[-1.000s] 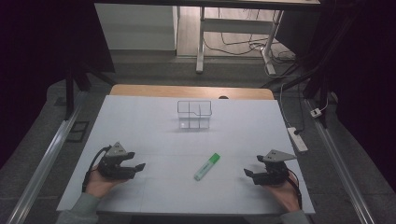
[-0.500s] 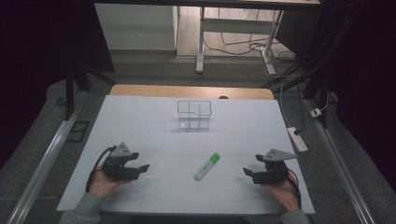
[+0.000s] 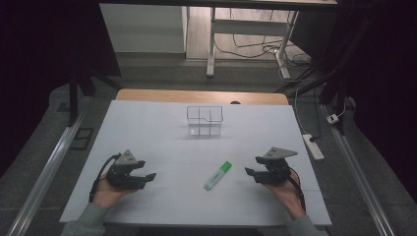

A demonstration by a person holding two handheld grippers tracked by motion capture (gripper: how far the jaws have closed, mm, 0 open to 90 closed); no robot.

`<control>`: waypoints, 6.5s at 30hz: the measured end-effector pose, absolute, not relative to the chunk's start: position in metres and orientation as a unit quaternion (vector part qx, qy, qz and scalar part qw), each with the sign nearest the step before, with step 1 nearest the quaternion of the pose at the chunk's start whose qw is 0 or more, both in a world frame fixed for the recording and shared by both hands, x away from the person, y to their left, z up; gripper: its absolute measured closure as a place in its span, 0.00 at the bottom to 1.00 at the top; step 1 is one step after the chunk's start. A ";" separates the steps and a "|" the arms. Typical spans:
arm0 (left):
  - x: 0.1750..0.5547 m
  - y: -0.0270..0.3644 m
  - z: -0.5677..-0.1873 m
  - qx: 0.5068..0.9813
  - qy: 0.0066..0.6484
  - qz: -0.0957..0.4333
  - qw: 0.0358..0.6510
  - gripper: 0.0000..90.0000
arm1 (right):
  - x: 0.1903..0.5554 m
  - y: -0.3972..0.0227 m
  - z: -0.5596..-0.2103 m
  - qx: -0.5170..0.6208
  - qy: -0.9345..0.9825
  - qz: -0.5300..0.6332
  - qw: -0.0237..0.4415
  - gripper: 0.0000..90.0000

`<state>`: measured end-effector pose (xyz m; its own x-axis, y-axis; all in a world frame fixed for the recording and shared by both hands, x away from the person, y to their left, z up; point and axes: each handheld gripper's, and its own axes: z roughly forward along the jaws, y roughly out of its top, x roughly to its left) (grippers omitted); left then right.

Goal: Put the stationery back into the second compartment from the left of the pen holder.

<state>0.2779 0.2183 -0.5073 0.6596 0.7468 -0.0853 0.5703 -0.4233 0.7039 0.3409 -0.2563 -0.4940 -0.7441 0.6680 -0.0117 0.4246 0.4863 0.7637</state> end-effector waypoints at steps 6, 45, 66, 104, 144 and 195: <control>0.278 0.220 -0.507 0.835 0.396 0.121 0.364 0.37 | 0.357 -0.244 -0.495 0.326 0.853 0.380 0.146 0.53; 0.279 0.222 -0.509 0.836 0.395 0.121 0.360 0.37 | 0.386 -0.195 -0.518 0.319 0.870 0.359 0.112 0.99; 0.279 0.225 -0.507 0.835 0.397 0.123 0.361 0.36 | 0.369 -0.176 -0.522 0.292 0.888 0.346 0.078 0.98; 0.278 0.221 -0.507 0.839 0.390 0.123 0.359 0.36 | 0.347 -0.209 -0.504 0.296 0.872 0.377 0.102 0.90; 0.286 0.174 -0.484 0.844 0.357 0.081 0.393 0.38 | 0.322 -0.297 -0.504 0.341 0.835 0.400 0.163 0.38; 0.316 0.059 -0.482 0.899 0.278 0.041 0.336 0.35 | 0.325 -0.296 -0.508 0.346 0.842 0.380 0.164 0.36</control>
<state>0.3156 0.0594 -0.4818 0.8418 0.5278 -0.1133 0.4728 -0.6196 0.6265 0.3248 -0.2963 -0.5084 -0.7068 0.7073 -0.0129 0.4577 0.4711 0.7540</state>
